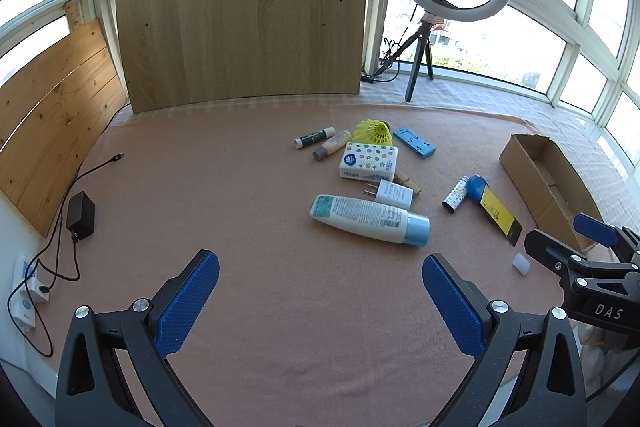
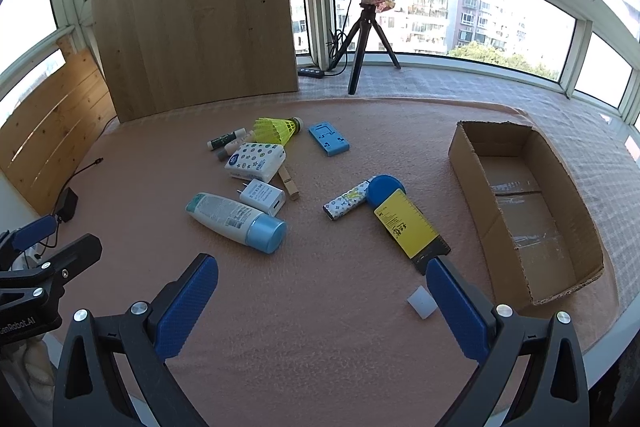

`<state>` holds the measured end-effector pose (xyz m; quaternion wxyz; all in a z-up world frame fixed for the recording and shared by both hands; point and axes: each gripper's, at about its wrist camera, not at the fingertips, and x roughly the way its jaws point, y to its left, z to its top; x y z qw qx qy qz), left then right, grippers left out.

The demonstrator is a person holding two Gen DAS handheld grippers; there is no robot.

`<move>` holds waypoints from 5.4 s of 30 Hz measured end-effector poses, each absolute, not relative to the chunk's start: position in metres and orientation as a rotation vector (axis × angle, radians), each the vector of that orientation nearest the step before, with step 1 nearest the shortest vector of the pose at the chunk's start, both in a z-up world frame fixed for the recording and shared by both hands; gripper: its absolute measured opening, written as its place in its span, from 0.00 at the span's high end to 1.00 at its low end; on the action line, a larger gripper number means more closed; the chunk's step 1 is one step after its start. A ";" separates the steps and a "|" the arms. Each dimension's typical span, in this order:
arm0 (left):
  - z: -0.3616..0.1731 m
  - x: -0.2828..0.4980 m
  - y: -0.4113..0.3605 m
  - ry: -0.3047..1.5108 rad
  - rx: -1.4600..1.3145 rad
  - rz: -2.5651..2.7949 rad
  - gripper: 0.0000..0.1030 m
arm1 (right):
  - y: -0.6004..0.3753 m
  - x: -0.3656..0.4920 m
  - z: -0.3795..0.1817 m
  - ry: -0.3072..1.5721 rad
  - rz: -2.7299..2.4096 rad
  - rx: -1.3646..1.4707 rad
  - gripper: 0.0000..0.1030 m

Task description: Organize objects

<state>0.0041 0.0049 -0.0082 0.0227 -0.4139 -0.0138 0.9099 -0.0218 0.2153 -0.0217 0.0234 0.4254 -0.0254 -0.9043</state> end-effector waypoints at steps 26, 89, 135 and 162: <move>-0.033 -0.014 -0.013 -0.075 -1.351 2.834 0.01 | 0.194 -0.083 -0.051 -0.050 -2.572 1.340 0.13; -0.144 -0.114 -0.006 -0.364 -1.565 2.433 0.27 | 0.130 -0.178 -0.141 -0.310 -2.026 1.609 0.56; -0.059 -0.106 0.269 -0.168 -1.236 2.155 0.53 | 0.358 -0.099 -0.042 -0.574 -2.427 1.416 0.64; -0.072 -0.119 0.397 0.000 -1.243 2.069 0.47 | 0.505 -0.075 -0.055 -0.792 -2.603 1.389 0.43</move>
